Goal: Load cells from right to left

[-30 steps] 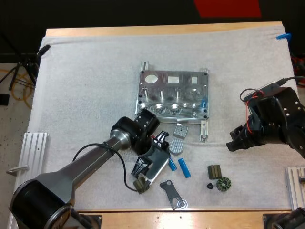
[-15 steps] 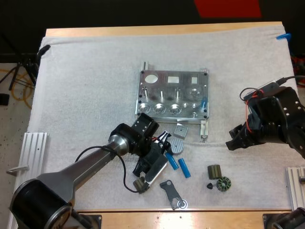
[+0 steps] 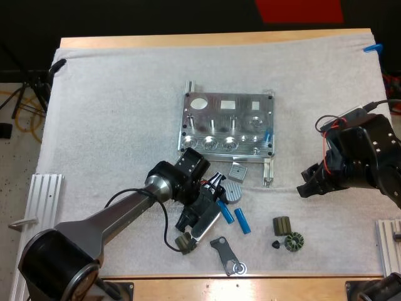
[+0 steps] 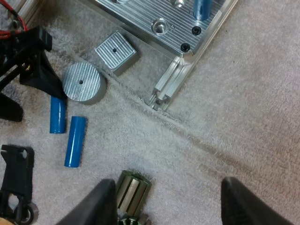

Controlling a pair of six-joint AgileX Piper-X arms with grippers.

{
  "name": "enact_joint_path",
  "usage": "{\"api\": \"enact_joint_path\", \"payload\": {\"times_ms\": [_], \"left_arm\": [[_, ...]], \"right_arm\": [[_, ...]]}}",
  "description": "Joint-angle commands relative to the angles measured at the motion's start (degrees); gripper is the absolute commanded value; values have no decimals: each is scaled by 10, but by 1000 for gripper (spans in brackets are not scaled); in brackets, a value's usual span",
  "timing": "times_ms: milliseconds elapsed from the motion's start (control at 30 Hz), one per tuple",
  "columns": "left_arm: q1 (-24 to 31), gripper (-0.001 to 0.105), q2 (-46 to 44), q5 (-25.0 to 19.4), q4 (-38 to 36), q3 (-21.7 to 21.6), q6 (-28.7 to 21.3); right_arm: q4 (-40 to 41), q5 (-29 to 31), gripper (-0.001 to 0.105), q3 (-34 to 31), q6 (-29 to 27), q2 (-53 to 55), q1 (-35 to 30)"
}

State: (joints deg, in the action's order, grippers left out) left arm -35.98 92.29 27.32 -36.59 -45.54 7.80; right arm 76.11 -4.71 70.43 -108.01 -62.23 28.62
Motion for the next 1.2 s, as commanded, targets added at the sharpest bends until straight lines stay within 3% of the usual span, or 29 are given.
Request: {"api": "enact_joint_path", "payload": {"times_ms": [0,167,300,400,533,700,1067,1167], "left_arm": [[-3,68,11,-5,30,4,-4],[-12,66,11,-5,35,4,-4],[-41,47,11,-5,33,4,-4],[-66,38,11,-7,33,4,-4],[-83,37,11,-40,40,4,-4],[-81,37,11,-117,57,4,-4],[-81,36,11,-124,85,4,-4],[-81,27,11,-124,85,4,-4]], "right_arm": [[-4,-3,49,1,2,3,-4],[-4,-3,49,1,2,3,-4],[-4,-3,49,1,2,3,-4],[-4,-3,49,1,2,3,-4],[-4,-3,49,1,2,3,-4],[-4,-3,49,1,2,3,-4],[-4,-3,49,1,2,3,-4],[-4,-3,49,1,2,3,-4]]}}
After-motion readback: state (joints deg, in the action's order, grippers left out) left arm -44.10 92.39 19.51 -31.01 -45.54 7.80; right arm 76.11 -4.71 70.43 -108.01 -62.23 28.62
